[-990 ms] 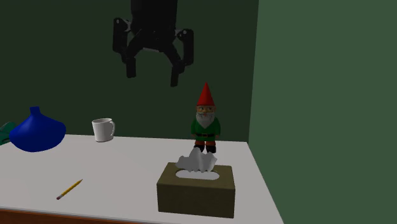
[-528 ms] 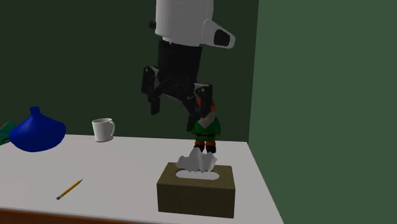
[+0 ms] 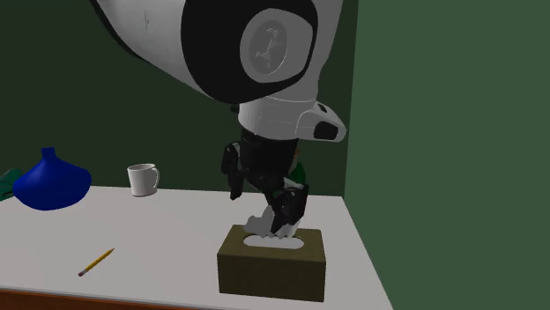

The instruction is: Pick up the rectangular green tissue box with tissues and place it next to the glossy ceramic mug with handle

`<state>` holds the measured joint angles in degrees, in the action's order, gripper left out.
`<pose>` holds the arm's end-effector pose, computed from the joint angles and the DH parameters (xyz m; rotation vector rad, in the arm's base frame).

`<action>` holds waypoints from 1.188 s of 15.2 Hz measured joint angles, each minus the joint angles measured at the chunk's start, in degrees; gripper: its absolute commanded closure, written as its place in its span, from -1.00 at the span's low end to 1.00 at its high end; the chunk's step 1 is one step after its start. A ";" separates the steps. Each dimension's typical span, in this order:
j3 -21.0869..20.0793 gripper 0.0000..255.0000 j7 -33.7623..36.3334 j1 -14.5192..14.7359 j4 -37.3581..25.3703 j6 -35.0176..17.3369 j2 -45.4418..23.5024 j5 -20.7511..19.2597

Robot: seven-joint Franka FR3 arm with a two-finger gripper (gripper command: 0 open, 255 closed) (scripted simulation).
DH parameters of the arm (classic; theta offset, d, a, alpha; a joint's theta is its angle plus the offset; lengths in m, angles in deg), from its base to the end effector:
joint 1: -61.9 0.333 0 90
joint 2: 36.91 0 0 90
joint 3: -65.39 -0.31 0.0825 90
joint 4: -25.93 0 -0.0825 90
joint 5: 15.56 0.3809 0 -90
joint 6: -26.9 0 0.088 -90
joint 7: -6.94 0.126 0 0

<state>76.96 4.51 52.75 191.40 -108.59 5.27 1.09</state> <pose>0.3152 -0.0988 0.3716 -2.7242 0.6527 -0.3527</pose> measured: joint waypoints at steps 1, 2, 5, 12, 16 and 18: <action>0.05 -1.00 -0.13 0.30 0.40 -1.03 -0.56 0.37; 0.15 -1.00 -0.38 0.68 0.82 -2.21 -1.26 0.78; 0.48 -1.00 -1.26 2.41 1.34 -6.07 -4.43 2.39; 0.54 -1.00 -1.54 3.09 1.78 -7.62 -5.40 3.05; 0.54 1.00 -1.54 3.09 1.72 -7.64 -5.37 3.06; 0.55 1.00 -1.54 3.08 1.68 -7.70 -5.34 3.07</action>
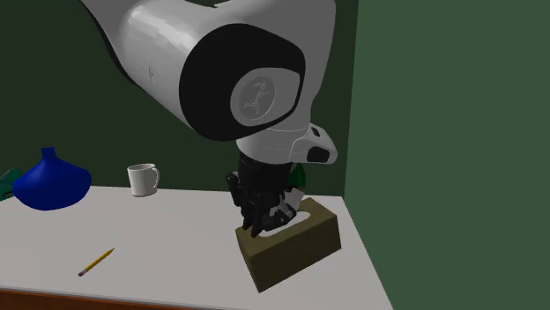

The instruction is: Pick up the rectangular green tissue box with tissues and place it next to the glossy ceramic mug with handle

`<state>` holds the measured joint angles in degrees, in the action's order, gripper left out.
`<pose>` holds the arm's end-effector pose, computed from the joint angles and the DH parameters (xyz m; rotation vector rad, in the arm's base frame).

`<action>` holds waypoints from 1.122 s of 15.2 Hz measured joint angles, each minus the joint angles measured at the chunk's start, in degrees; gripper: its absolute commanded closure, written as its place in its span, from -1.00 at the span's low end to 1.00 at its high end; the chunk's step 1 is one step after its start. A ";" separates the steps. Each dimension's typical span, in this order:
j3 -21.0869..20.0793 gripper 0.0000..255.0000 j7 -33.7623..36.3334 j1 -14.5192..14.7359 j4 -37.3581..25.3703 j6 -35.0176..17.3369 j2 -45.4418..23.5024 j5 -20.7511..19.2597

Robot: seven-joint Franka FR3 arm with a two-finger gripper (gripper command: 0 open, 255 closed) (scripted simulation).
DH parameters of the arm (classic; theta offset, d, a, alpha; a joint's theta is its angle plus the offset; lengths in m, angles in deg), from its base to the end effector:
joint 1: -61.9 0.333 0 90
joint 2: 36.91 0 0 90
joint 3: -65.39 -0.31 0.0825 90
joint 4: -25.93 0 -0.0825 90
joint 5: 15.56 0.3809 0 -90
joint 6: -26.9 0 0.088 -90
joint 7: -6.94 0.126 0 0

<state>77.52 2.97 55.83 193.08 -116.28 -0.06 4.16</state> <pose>0.3255 -0.0915 0.3406 -2.7200 0.6611 -0.3611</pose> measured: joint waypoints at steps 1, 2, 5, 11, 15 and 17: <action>0.00 1.00 0.00 0.00 0.00 -0.01 0.00 0.00; 0.00 1.00 0.01 0.00 -0.02 0.01 -0.01 0.00; 0.02 1.00 -0.01 0.01 -0.03 -0.03 -0.04 0.01; -1.21 1.00 2.29 -1.50 -1.99 5.22 3.10 -1.70; -1.91 1.00 3.84 -2.36 -3.89 9.13 5.19 -2.73; -2.19 1.00 4.51 -2.65 -4.90 10.88 5.96 -3.11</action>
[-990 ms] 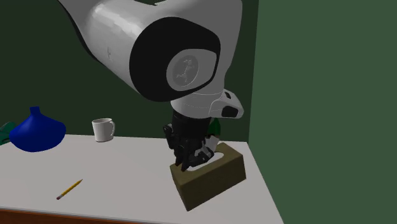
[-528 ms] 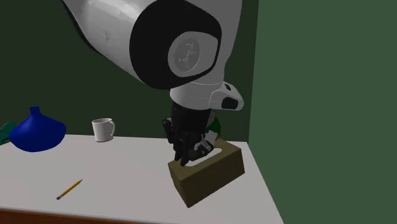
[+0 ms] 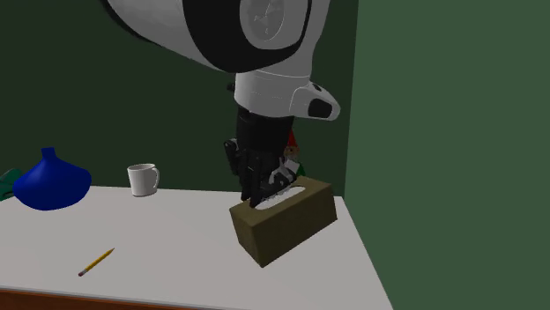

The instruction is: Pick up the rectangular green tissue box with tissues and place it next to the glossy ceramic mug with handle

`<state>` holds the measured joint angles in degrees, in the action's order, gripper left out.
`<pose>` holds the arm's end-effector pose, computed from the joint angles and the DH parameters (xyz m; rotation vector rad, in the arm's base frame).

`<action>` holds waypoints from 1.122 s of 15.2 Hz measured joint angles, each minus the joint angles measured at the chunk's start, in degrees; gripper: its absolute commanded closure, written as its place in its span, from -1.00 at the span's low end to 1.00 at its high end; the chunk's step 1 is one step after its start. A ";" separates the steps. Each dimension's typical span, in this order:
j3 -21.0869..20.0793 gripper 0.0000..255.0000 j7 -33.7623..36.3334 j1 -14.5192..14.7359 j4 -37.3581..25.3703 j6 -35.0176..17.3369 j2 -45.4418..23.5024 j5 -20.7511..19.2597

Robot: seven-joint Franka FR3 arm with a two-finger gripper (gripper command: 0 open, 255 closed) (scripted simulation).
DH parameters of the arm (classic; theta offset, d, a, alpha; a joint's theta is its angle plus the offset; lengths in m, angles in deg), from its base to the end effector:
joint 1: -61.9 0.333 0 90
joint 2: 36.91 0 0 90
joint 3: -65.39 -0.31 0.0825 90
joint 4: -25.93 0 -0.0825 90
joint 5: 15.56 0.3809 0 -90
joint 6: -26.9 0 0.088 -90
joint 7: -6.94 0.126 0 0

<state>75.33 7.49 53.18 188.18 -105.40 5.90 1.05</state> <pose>0.3246 -0.0911 0.3973 -2.7207 0.6603 -0.3559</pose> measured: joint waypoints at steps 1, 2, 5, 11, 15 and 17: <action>-0.06 1.00 0.26 -0.12 -0.71 0.87 0.16 -0.19; -0.22 1.00 0.58 -0.14 -1.20 1.48 0.32 -0.26; -0.54 1.00 1.54 -0.55 -2.88 4.29 1.52 -0.82; -0.95 1.00 3.14 -0.99 -6.76 9.26 2.75 -1.62; -1.30 1.00 4.21 -1.09 -9.30 12.20 3.28 -1.93; -1.45 1.00 4.80 -1.17 -10.73 13.98 3.70 -2.14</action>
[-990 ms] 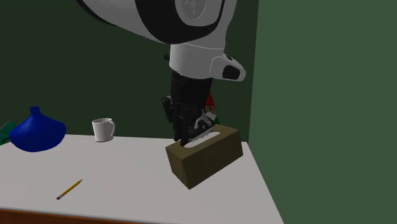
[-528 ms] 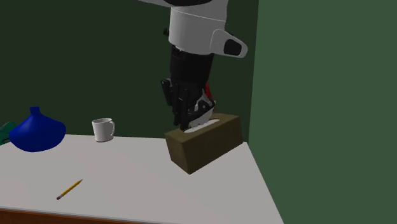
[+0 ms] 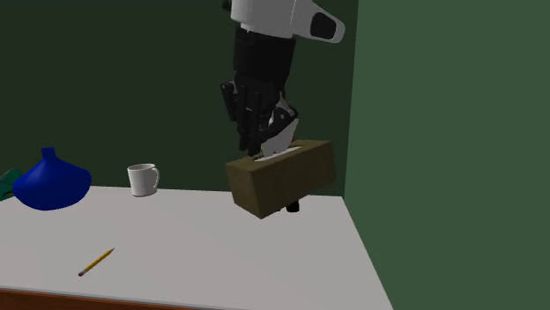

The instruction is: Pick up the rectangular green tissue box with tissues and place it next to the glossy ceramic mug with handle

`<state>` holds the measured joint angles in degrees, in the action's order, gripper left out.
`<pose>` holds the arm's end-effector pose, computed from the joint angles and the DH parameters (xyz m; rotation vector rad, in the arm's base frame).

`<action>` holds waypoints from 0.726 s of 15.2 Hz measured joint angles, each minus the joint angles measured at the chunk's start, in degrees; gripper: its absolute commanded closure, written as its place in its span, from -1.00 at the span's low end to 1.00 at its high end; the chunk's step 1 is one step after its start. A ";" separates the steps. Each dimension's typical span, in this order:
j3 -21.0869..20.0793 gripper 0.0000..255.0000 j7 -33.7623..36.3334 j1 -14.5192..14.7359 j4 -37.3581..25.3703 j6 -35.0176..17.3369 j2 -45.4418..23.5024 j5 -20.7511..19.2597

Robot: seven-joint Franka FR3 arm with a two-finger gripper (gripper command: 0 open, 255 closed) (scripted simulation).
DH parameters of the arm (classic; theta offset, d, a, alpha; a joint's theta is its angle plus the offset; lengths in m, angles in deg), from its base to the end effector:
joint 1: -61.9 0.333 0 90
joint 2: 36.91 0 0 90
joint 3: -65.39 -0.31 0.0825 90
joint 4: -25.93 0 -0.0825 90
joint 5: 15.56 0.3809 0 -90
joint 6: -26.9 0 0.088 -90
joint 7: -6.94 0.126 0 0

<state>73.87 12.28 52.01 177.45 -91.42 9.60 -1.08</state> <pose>0.3248 -0.0906 0.4861 -2.7208 0.6600 -0.3560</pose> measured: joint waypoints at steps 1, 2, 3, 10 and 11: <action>-0.02 1.00 0.19 -0.01 -0.73 0.68 -0.03 -0.07; -0.10 1.00 0.48 0.02 -1.67 1.46 -0.15 -0.12; -0.16 1.00 0.74 0.01 -2.41 2.25 -0.07 -0.19; -0.44 1.00 2.30 0.04 -7.60 7.21 -0.11 -0.58; -0.21 1.00 2.25 -0.04 -8.44 7.98 -0.21 -0.76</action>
<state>73.66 14.53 51.97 169.02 -83.44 9.39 -1.84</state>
